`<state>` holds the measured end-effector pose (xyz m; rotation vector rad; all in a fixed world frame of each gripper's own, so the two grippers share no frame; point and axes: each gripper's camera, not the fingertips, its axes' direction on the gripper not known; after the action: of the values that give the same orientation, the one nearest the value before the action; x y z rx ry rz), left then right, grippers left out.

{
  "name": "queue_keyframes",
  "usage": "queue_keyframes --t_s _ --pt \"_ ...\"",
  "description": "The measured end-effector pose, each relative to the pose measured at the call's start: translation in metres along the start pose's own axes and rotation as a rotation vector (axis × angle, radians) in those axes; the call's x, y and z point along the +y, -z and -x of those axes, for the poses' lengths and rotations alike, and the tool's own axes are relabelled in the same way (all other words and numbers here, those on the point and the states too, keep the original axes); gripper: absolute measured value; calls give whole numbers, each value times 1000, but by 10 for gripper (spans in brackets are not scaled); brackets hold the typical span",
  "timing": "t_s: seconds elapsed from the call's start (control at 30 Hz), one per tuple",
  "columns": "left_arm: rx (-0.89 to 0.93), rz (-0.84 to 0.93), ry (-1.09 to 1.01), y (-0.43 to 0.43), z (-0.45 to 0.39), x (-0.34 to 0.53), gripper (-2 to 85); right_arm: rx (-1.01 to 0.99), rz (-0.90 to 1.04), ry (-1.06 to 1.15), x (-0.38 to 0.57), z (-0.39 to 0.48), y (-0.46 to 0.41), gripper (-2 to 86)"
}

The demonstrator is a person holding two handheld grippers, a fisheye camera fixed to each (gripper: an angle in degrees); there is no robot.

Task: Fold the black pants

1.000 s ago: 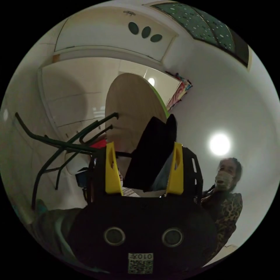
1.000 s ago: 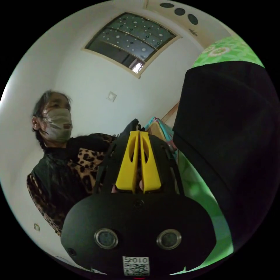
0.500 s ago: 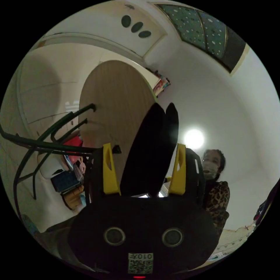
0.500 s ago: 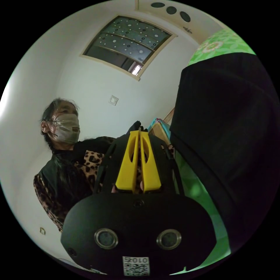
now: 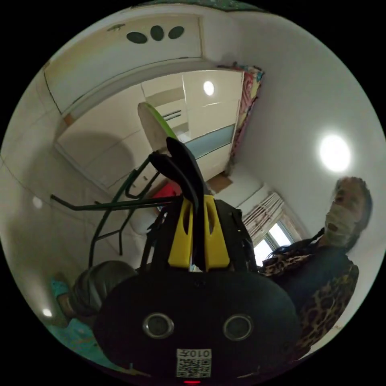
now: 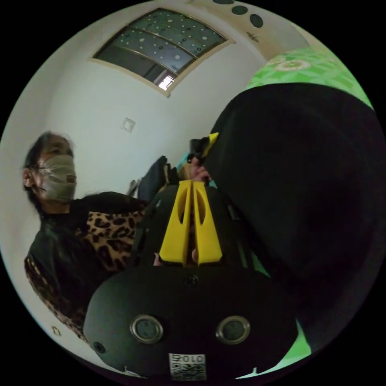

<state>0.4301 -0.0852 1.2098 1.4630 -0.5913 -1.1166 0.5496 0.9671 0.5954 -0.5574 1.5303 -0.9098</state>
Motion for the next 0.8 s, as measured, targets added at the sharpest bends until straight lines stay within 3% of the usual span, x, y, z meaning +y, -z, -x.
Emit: queue_keyframes --t_s 0.1,0.2,0.27,0.47,0.53,0.6,0.67,0.8 --pt "-32 36 55 -2 -6 -3 66 76 34 52 -40 48 -30 35" --pt "135 31 177 -3 16 -3 67 206 93 132 -74 103 -72 53" --pt "254 11 203 -3 21 -2 66 366 118 178 -83 140 -104 67" --pt "264 21 248 14 9 -4 67 1022 197 407 -77 260 -225 48" --pt "244 51 253 16 4 -6 68 1290 53 530 -63 303 -262 33" --pt "241 83 258 17 0 -8 69 1393 6 627 -53 330 -287 33" --pt "230 99 250 19 -5 -11 70 1305 60 666 -50 350 -302 45" --pt "304 97 228 15 -6 -15 71 1105 243 534 -66 361 -317 170"
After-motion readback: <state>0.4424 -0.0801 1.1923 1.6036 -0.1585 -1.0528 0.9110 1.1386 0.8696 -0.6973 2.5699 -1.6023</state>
